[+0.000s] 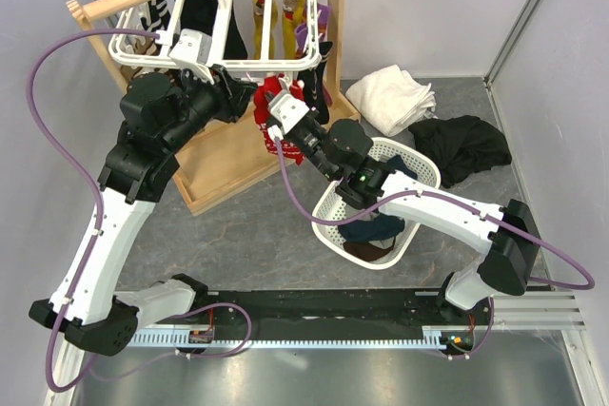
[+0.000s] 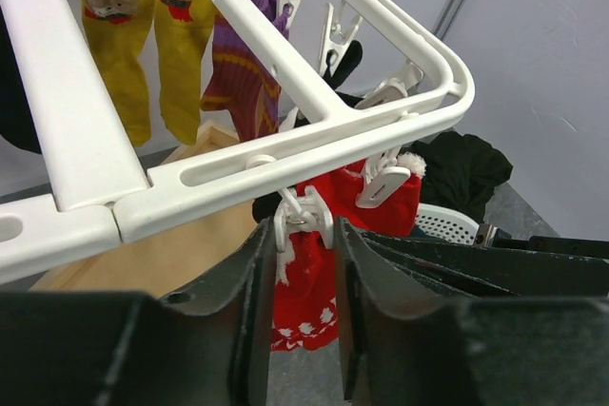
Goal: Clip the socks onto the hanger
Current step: Clamp the sock onto the hanger.
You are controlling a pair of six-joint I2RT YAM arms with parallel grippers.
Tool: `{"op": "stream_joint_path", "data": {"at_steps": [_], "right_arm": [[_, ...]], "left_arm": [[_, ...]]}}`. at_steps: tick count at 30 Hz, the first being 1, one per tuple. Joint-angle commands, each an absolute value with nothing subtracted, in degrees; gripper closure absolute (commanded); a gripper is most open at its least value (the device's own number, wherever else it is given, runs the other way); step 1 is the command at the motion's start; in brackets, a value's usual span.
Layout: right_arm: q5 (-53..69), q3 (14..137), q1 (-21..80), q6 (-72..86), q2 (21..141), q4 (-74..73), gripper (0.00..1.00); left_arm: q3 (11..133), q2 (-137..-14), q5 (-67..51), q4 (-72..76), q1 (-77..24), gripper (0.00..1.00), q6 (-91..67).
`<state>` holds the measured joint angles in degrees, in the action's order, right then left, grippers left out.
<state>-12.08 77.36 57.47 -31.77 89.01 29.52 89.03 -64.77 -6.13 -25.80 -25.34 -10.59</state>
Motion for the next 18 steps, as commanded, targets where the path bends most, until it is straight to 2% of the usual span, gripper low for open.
{"op": "stream_joint_path", "data": {"at_steps": [1, 2, 5, 10, 13, 14, 18], "right_arm": [[-10.63, 81.03, 57.39, -32.17, 89.21, 32.43, 1.00], [-10.55, 81.12, 57.39, -32.17, 89.30, 32.43, 1.00], [-10.55, 81.56, 57.39, -32.43, 89.47, 32.52, 1.00], [-10.20, 82.26, 57.39, -32.35, 89.74, 32.26, 0.98], [-9.67, 82.44, 57.39, -31.99, 89.65, 32.08, 0.88], [-9.49, 82.44, 57.39, -31.56, 89.65, 31.91, 0.81], [-8.53, 82.35, 57.39, -29.89, 89.21, 31.29, 0.65]], "left_arm": [[91.40, -64.60, -9.05, -30.06, -26.02, 0.55, -12.04], [91.49, -64.51, -8.88, -30.15, -26.02, 0.48, -11.87], [92.20, -64.16, -8.53, -30.23, -26.02, 0.36, -11.87], [92.64, -62.49, -6.59, -29.97, -26.02, 0.25, -11.95], [92.64, -60.65, -4.93, -29.80, -26.02, 0.18, -12.13], [92.46, -60.04, -4.40, -29.62, -26.02, 0.18, -12.13], [91.93, -57.22, -1.24, -29.36, -26.02, 0.16, -11.87]]}}
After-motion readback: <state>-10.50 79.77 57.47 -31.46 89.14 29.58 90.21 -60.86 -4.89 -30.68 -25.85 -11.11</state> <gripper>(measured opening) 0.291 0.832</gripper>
